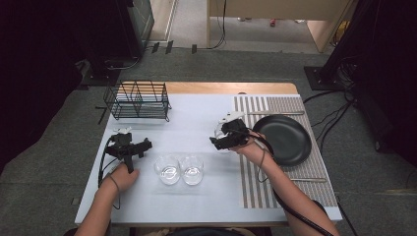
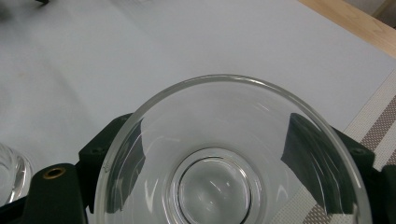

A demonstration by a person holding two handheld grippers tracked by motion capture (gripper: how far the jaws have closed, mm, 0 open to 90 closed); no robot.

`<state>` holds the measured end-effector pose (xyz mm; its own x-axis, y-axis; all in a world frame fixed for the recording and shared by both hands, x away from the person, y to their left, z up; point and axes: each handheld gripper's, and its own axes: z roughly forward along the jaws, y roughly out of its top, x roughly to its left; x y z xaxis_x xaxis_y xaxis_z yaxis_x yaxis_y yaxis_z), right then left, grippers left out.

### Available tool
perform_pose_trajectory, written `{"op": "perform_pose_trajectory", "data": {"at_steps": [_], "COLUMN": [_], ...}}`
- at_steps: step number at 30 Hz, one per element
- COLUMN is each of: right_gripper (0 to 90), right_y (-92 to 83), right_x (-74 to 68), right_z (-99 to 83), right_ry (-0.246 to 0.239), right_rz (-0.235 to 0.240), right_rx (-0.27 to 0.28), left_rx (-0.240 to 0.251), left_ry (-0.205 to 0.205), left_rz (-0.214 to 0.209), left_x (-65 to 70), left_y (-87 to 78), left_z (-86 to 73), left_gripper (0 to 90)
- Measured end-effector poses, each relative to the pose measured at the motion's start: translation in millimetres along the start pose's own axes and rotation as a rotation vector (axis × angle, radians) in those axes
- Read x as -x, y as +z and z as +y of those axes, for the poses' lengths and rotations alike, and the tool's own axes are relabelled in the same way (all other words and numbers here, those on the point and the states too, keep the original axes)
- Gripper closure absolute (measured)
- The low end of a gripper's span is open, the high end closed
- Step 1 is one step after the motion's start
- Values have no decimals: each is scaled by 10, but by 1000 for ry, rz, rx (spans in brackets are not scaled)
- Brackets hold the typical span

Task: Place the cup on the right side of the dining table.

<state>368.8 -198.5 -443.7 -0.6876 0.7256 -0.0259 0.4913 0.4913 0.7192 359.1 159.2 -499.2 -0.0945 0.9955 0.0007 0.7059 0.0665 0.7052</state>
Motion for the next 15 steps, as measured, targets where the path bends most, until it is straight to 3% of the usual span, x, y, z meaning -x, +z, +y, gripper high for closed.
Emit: {"op": "perform_pose_trajectory", "data": {"at_steps": [15], "right_gripper": [194], "right_y": [17], "right_x": [64], "right_z": [-3], "right_ry": [11], "right_rz": [-19], "right_rx": [9], "left_rx": [0], "left_ry": [0], "left_rz": [0], "left_x": [0], "left_y": [0], "left_z": [0], "left_gripper": [0]}}
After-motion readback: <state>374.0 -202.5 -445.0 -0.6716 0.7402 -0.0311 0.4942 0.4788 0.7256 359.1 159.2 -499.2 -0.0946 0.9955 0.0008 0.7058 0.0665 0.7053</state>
